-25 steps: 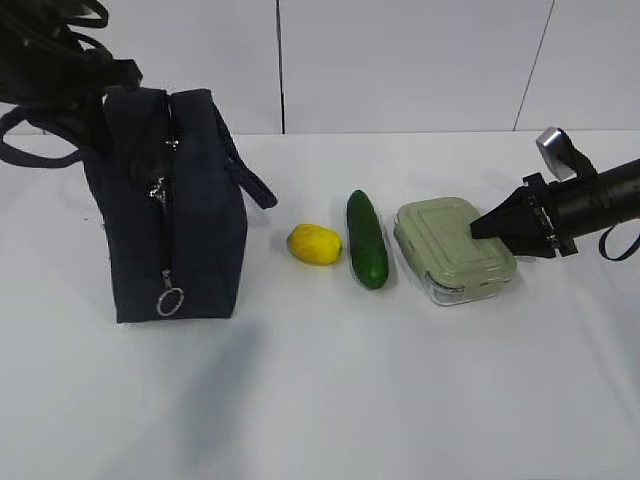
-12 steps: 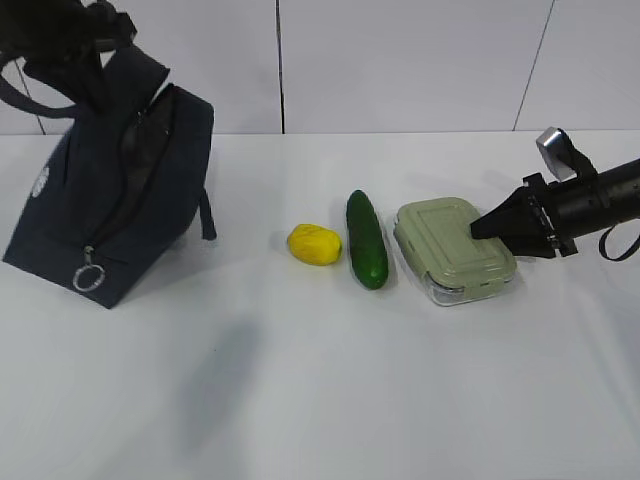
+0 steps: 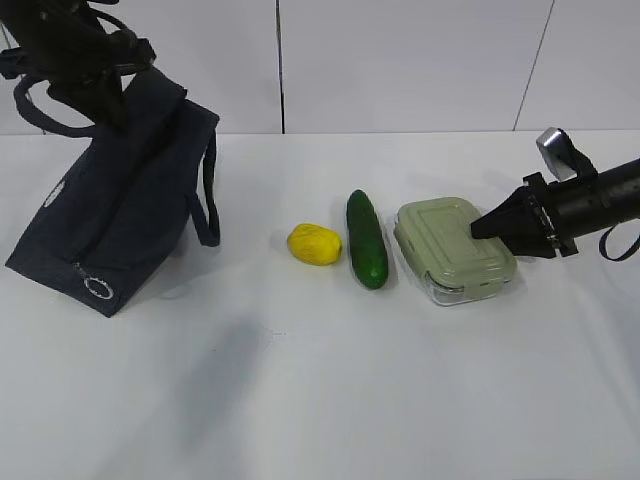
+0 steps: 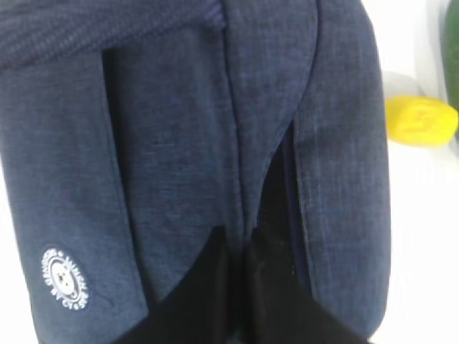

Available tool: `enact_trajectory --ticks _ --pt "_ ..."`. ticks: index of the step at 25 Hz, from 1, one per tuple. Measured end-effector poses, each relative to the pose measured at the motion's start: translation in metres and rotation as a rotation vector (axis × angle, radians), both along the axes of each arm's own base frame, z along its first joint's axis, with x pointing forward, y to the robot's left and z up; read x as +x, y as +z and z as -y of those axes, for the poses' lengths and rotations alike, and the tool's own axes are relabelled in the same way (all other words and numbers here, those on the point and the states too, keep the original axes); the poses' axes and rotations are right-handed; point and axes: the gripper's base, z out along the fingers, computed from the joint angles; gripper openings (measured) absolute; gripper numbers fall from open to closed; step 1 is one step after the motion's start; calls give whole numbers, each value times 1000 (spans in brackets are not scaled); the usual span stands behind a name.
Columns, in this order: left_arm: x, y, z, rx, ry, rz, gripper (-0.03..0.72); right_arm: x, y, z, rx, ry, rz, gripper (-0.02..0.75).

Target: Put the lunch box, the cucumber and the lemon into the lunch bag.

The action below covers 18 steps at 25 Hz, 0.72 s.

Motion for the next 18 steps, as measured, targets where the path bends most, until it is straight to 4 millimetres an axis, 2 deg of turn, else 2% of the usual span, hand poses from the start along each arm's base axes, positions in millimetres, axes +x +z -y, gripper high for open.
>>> enact_trajectory --ticks 10,18 --pt "-2 0 7 1 -26 2 -6 3 4 0 19 -51 -19 370" --pt "-2 0 8 1 -29 2 -6 8 24 1 28 -132 28 369"
